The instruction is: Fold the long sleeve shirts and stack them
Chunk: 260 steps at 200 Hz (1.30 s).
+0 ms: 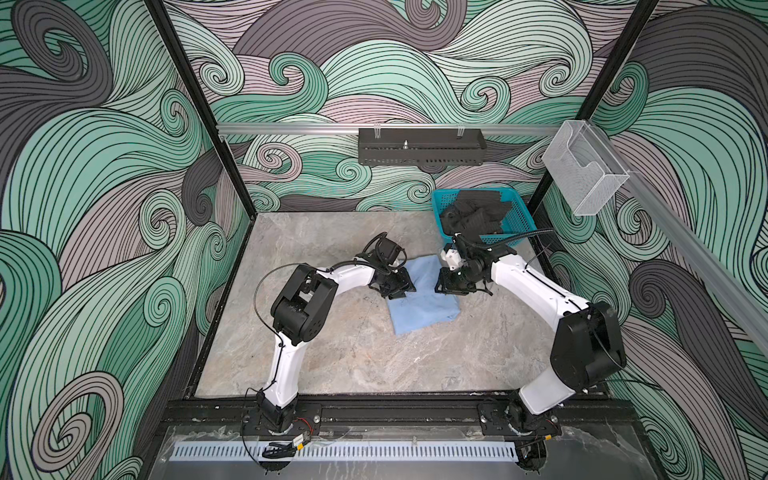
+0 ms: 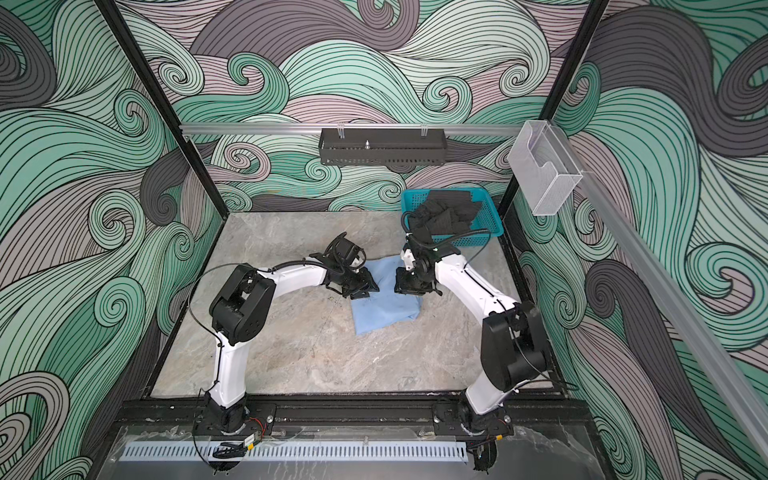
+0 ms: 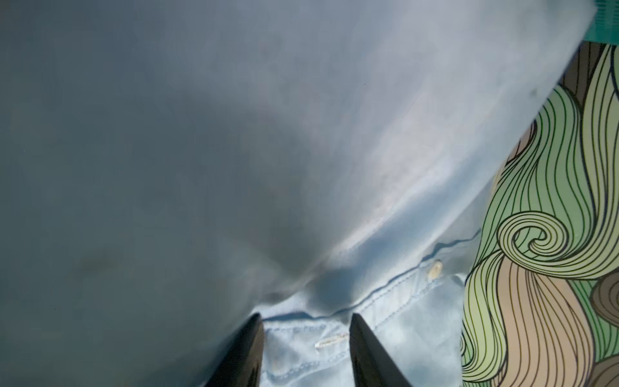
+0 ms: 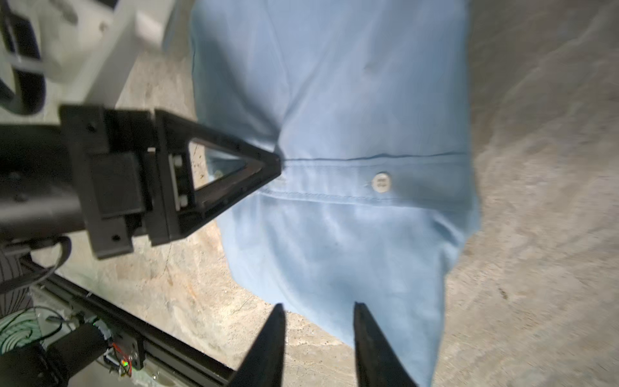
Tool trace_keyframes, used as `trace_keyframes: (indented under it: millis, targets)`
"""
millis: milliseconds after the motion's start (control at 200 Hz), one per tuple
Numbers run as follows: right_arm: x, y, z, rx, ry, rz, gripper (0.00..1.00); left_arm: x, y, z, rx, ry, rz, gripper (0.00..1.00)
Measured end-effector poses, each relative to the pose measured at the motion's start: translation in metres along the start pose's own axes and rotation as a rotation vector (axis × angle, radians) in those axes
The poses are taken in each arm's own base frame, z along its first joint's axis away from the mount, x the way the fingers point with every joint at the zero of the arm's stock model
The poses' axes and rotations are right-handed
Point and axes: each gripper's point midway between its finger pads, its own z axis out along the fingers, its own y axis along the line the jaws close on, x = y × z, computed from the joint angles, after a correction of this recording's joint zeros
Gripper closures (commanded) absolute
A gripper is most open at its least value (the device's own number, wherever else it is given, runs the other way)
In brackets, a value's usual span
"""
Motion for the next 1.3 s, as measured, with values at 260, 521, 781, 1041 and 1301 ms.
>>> trace_keyframes:
  millis: [260, 521, 781, 1041, 1301]
  targets:
    - [0.022, -0.054, 0.057, 0.072, 0.168, 0.135, 0.71, -0.002, 0.001, 0.000, 0.001, -0.003, -0.011, 0.54]
    - [0.018, -0.075, 0.065, 0.101, 0.185, 0.192, 0.60, -0.002, 0.009, -0.002, 0.009, 0.014, 0.000, 0.52]
    - [-0.007, -0.075, 0.046, 0.137, 0.115, 0.168, 0.53, 0.005, 0.018, -0.008, -0.010, 0.039, 0.053, 0.53]
    - [-0.033, -0.070, 0.064, 0.124, 0.116, 0.151, 0.54, 0.024, 0.046, -0.028, -0.053, 0.085, 0.056, 0.51]
    - [0.002, -0.035, 0.088, 0.080, 0.211, 0.080, 0.61, 0.044, 0.071, -0.056, -0.105, 0.131, 0.046, 0.47]
